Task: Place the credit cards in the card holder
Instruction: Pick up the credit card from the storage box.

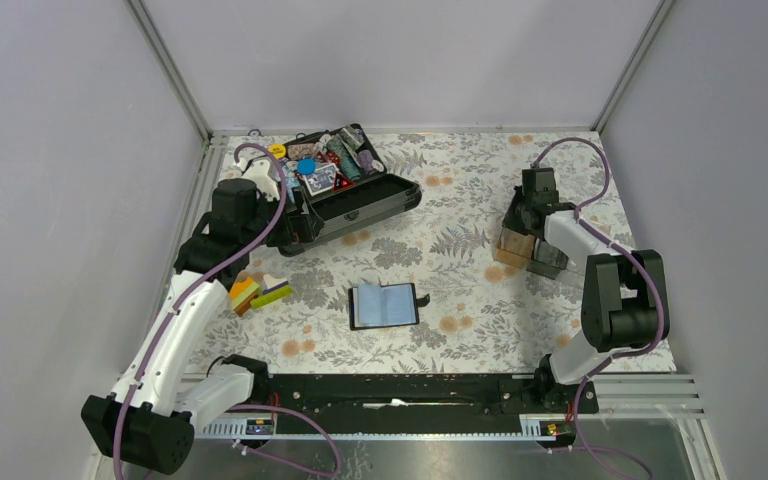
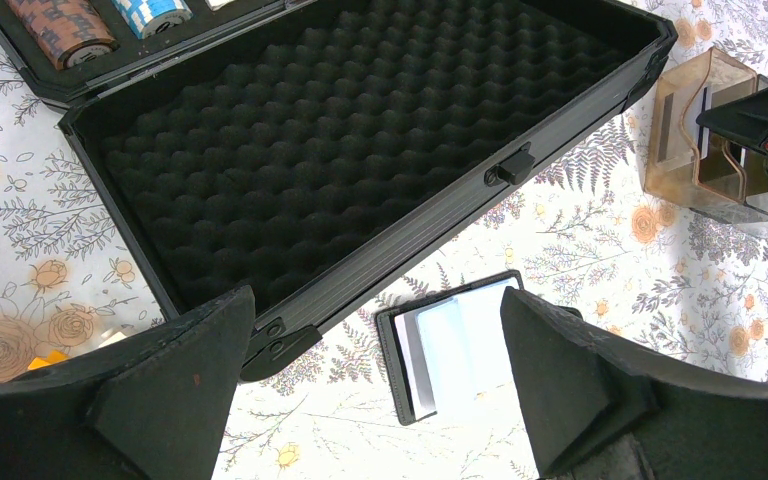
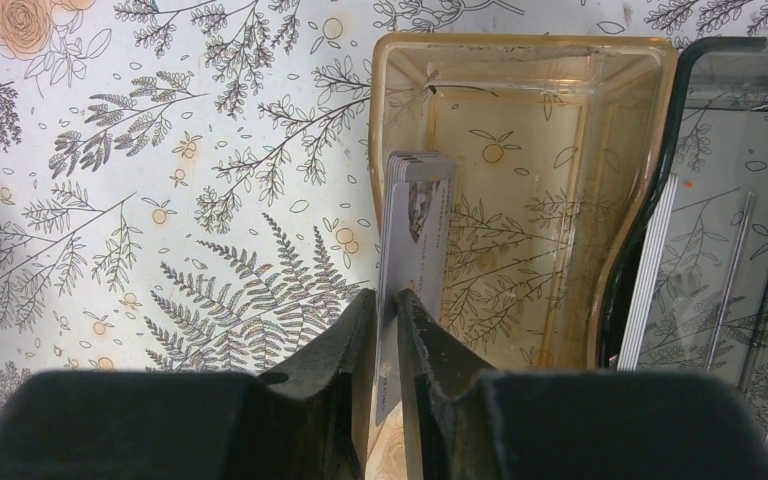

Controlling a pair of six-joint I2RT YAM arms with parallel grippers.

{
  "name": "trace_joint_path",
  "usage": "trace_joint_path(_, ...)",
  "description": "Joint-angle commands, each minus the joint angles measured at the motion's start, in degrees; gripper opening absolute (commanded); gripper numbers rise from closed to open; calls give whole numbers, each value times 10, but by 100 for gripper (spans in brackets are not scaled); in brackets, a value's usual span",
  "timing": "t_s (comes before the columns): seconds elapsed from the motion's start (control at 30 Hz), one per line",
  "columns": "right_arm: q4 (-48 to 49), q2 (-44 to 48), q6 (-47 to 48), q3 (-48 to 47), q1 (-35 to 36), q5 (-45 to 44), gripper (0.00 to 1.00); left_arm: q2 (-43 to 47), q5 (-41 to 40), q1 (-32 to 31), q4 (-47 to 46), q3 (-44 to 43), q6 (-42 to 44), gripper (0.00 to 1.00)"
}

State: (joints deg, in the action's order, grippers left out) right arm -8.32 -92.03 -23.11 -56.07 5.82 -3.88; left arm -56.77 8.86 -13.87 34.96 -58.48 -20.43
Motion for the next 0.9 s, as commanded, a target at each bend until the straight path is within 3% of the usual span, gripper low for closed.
trace_joint_path(0.0, -10, 20, 3, -20, 0, -9, 20, -2, 12, 2, -24, 2, 9, 99)
trace_joint_path(0.87, -39, 43, 7, -22, 0, -39, 2, -3, 16, 2, -24, 2, 9, 99)
